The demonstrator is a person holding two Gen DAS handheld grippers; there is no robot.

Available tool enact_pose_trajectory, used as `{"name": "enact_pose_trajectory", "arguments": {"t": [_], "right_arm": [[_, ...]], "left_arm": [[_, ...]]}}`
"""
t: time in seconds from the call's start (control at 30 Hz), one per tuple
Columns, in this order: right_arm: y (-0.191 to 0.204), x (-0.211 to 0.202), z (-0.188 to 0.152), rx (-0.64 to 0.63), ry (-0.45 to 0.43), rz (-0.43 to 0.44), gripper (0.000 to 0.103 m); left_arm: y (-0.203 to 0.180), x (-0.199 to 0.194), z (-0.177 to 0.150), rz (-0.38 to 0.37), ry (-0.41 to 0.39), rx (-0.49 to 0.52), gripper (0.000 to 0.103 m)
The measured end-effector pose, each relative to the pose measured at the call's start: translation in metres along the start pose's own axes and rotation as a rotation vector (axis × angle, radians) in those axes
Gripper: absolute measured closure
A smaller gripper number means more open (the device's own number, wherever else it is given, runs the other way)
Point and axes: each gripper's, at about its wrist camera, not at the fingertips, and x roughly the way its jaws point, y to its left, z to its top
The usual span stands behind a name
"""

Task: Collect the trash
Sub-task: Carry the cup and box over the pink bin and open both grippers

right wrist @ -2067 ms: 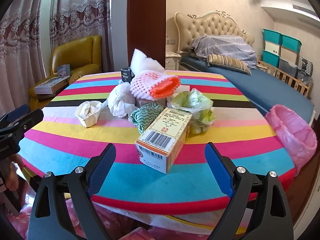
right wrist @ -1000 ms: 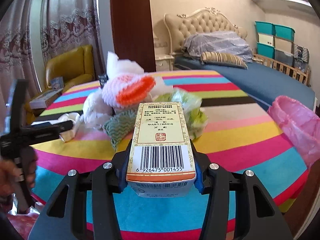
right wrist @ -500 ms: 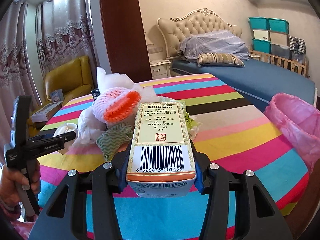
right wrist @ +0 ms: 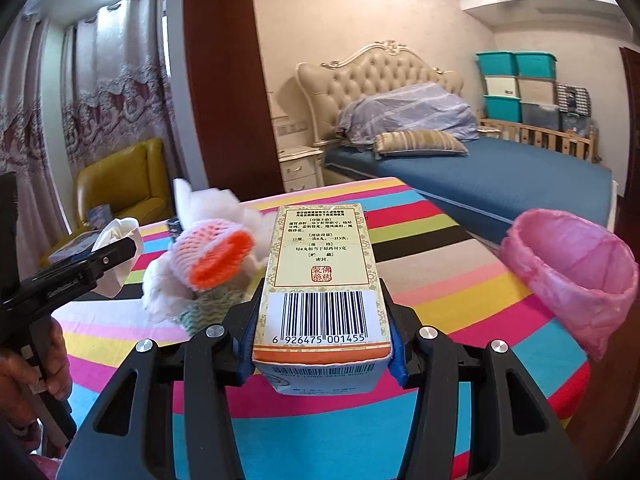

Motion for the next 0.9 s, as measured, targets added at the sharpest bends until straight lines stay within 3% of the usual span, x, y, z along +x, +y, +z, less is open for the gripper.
{"name": "enact_pose_trajectory", "arguments": {"t": [0.2, 0.37, 0.9], "right_arm": [[-0.019, -0.002, 0.002, 0.033, -0.015, -0.039, 0.055], [-0.043, -0.003, 0.003, 0.065, -0.030, -0.086, 0.055], [-0.167, -0.022, 0.015, 0.146, -0.087, -0.365, 0.055]], "left_arm": [[-0.047, 0.007, 0.006, -0.097, -0.026, 0.070, 0.042], [-0.084, 0.026, 0.011, -0.192, -0.001, 0.124, 0.042], [-0.239, 0.113, 0.033, -0.501, 0.059, 0.268, 0.041]]}}
